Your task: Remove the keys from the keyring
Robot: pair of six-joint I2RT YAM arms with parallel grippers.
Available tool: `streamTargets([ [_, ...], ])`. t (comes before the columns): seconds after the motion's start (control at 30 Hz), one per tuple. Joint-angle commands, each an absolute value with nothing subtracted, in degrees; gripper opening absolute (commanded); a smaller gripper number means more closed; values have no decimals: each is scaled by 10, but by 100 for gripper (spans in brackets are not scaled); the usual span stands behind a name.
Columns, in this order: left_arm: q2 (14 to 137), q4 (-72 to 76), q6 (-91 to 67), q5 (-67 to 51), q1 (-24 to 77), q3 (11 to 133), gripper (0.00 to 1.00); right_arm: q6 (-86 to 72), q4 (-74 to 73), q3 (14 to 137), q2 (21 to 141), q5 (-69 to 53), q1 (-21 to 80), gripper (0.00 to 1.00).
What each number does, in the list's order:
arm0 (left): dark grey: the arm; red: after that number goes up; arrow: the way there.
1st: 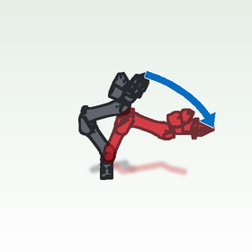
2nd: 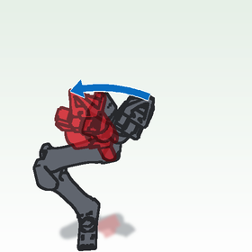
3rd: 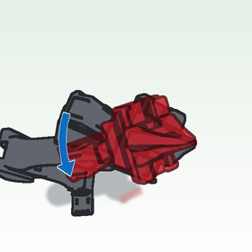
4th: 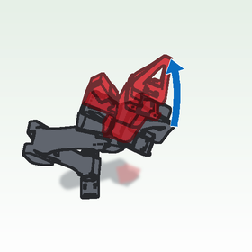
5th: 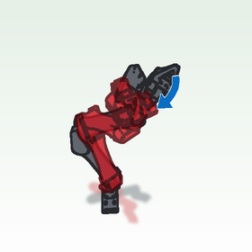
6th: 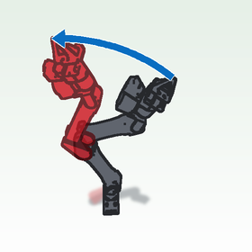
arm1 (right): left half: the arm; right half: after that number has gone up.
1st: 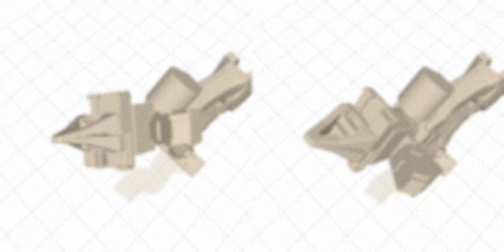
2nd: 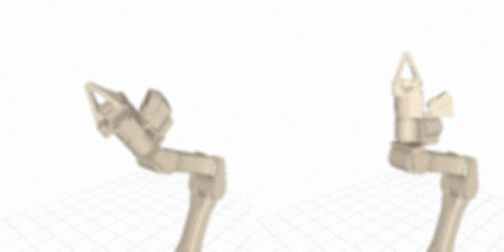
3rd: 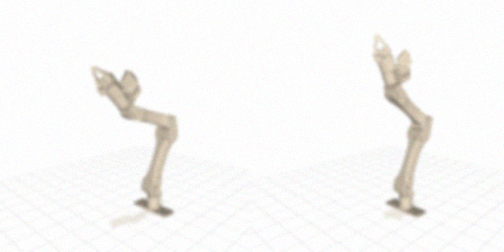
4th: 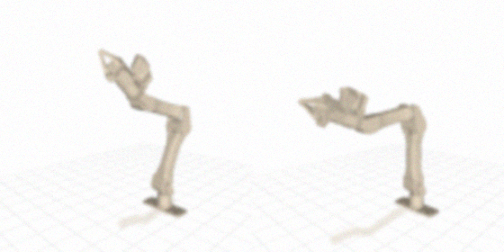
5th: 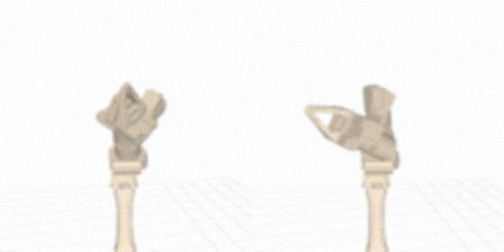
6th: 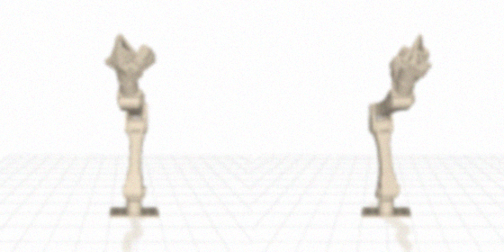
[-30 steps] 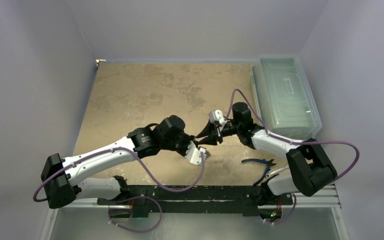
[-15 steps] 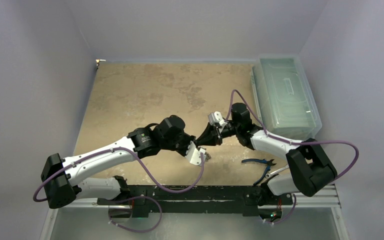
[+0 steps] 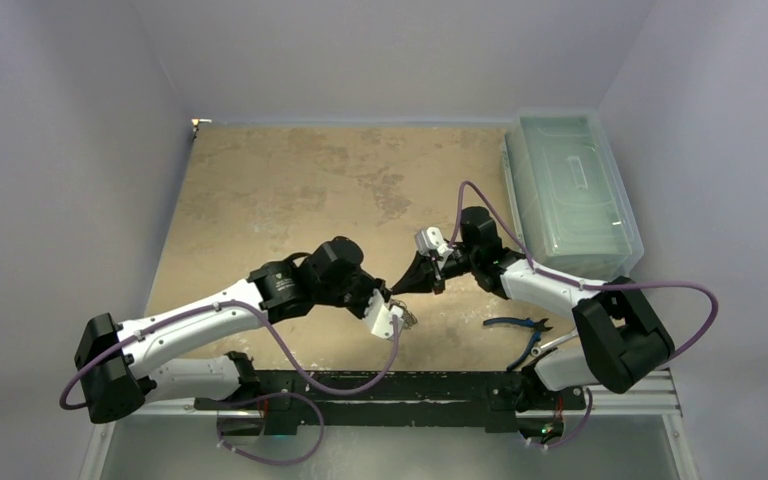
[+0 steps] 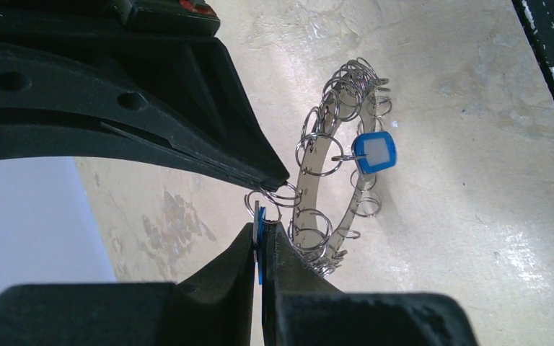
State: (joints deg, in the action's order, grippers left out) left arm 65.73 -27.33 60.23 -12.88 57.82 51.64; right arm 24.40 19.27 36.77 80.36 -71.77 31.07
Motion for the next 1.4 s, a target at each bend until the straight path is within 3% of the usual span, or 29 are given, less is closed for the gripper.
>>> streamTargets([
  [0.0, 634, -256, 637, -150, 580, 505, 0, 257, 178, 388, 800, -727, 311, 0],
  [1.37, 606, -279, 786, -153, 581, 441, 0, 241, 189, 389, 799, -736, 308, 0],
])
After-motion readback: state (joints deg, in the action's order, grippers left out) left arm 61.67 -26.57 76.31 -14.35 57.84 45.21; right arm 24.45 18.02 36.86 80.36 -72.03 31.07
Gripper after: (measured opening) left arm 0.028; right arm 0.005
